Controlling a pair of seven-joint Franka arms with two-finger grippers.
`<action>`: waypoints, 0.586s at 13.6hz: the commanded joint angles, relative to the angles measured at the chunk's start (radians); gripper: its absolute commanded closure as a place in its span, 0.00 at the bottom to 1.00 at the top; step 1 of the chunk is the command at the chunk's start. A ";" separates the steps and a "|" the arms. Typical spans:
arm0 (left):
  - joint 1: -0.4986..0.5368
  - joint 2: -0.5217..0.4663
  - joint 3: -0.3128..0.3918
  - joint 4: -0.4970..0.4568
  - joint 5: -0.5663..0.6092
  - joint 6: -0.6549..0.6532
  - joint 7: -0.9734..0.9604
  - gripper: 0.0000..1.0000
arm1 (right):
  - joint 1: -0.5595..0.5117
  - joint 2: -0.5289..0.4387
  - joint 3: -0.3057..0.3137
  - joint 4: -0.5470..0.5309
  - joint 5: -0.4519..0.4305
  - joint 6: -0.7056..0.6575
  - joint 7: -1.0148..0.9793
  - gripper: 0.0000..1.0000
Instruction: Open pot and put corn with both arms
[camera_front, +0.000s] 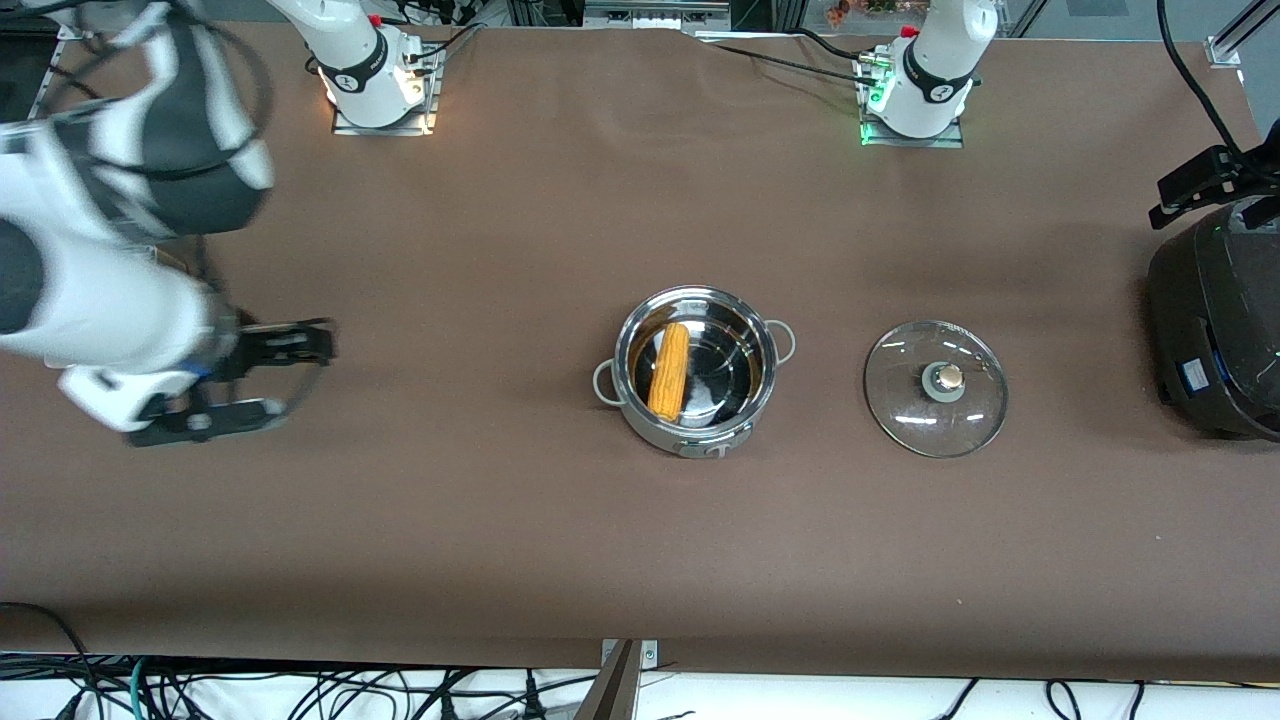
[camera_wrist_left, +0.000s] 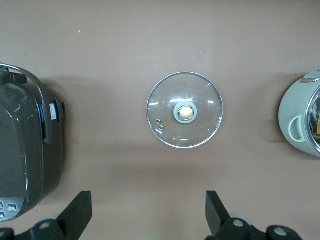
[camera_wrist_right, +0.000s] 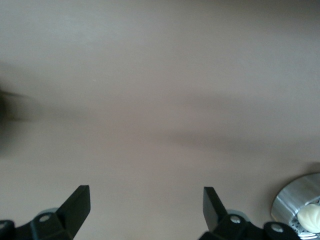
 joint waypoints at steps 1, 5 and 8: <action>0.006 0.021 -0.007 0.038 0.013 -0.024 0.000 0.00 | -0.041 -0.214 -0.026 -0.288 0.042 0.110 -0.013 0.00; 0.005 0.021 -0.010 0.039 0.014 -0.024 0.000 0.00 | -0.039 -0.363 -0.077 -0.477 0.046 0.227 -0.026 0.00; 0.002 0.021 -0.012 0.039 0.014 -0.024 0.000 0.00 | -0.039 -0.468 -0.138 -0.531 0.057 0.224 -0.011 0.00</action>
